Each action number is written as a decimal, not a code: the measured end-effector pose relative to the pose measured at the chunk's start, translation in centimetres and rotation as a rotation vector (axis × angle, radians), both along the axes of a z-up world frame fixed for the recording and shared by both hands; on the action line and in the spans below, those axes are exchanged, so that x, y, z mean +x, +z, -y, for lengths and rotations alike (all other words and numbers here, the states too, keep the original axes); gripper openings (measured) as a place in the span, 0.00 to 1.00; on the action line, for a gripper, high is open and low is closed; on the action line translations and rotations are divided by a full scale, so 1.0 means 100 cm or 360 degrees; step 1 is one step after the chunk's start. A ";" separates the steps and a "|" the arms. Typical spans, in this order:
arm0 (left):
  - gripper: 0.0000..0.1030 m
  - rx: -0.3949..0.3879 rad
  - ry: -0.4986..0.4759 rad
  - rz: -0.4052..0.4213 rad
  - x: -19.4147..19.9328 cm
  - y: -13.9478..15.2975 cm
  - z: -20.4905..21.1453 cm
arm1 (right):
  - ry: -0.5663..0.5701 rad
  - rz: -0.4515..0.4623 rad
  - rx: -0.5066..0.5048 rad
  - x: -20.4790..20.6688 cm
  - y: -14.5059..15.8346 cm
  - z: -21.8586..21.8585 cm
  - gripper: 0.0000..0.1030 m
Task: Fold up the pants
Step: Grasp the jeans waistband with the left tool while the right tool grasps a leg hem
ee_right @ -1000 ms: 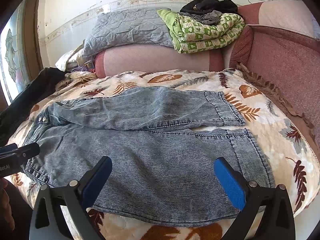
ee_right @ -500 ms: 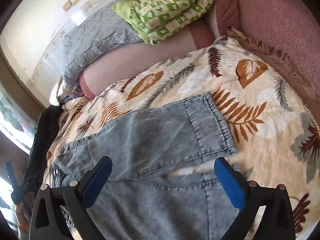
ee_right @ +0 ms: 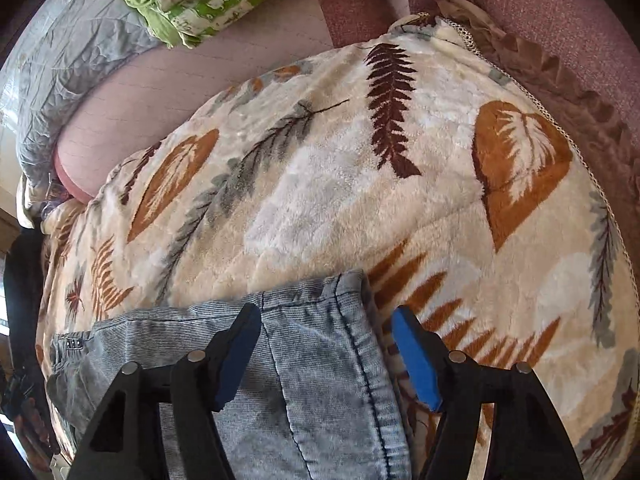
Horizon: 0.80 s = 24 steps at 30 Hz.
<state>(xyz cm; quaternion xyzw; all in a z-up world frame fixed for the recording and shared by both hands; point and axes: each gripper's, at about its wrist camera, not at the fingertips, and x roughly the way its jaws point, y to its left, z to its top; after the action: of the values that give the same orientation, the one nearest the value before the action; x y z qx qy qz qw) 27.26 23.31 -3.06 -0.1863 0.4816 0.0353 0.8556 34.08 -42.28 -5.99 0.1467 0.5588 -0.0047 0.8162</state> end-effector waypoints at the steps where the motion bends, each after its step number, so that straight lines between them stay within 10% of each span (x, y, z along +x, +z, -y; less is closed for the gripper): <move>1: 0.75 -0.0026 0.0012 -0.0014 0.004 -0.003 -0.004 | 0.0007 -0.0008 -0.0004 0.002 -0.004 -0.001 0.69; 5: 0.69 -0.0041 0.0051 -0.0055 0.019 -0.018 -0.011 | 0.0013 -0.0035 -0.0003 0.008 -0.017 -0.002 0.69; 8: 0.44 -0.0040 0.0021 -0.0094 0.028 -0.027 -0.008 | 0.0025 -0.0017 0.0000 0.008 -0.019 -0.003 0.69; 15: 0.04 0.0128 -0.0015 -0.0179 0.045 -0.043 0.011 | 0.0105 0.0023 -0.0166 0.011 -0.005 -0.014 0.19; 21: 0.03 0.0293 0.0059 -0.0120 0.048 -0.036 0.013 | 0.0024 0.0243 -0.0335 0.015 0.031 -0.019 0.17; 24: 0.04 0.0307 0.0116 -0.0144 0.048 -0.041 0.007 | -0.0011 0.0048 -0.0429 0.021 -0.001 -0.014 0.41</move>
<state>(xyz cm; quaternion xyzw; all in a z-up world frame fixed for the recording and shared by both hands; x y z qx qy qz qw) 32.08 22.56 -7.14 -0.1188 0.5070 0.1209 0.8451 36.21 -40.88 -6.08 0.0376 0.5402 -0.0805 0.8368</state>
